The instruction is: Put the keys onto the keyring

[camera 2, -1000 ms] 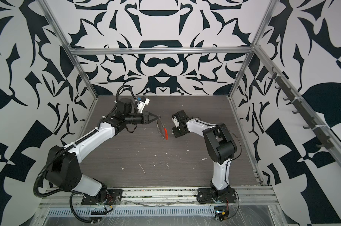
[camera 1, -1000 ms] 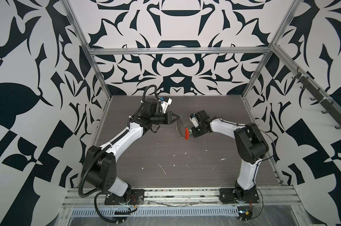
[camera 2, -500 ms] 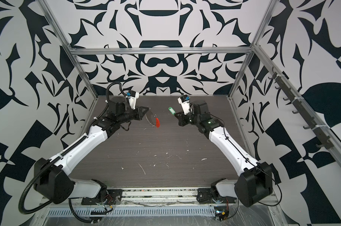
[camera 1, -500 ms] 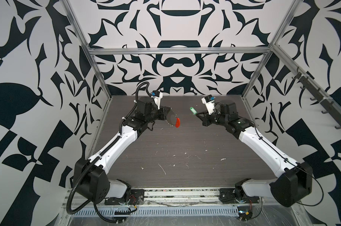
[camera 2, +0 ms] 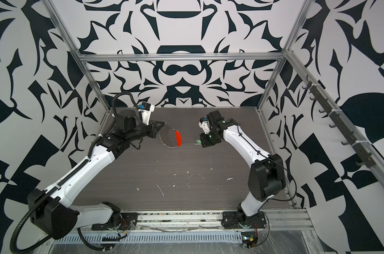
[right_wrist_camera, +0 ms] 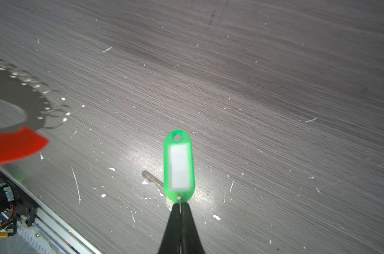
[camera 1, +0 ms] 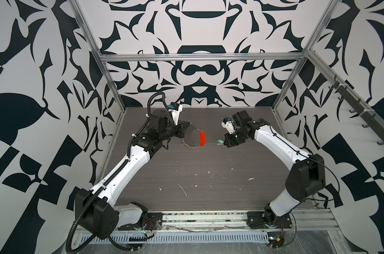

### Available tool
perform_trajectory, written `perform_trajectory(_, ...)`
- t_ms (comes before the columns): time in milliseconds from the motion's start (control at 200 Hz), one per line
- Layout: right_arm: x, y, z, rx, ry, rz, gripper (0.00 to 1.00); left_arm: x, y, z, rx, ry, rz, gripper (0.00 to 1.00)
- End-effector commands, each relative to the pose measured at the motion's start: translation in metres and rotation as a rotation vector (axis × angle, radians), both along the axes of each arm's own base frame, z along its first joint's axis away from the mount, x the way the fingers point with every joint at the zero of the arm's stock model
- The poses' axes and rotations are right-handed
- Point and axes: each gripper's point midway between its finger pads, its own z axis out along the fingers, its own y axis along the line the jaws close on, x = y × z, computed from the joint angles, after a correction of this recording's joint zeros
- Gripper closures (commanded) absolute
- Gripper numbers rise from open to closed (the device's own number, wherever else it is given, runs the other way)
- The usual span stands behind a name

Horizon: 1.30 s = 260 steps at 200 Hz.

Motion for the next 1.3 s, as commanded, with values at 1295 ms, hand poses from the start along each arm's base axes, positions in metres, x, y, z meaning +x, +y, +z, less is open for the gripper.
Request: perform_trajectory(1295, -0.039, 0.07, 0.072, 0.632, -0.502, 0.297, 1.0, -0.034, -0.021, 0.018, -0.107, -0.105, -0.222, 1.0)
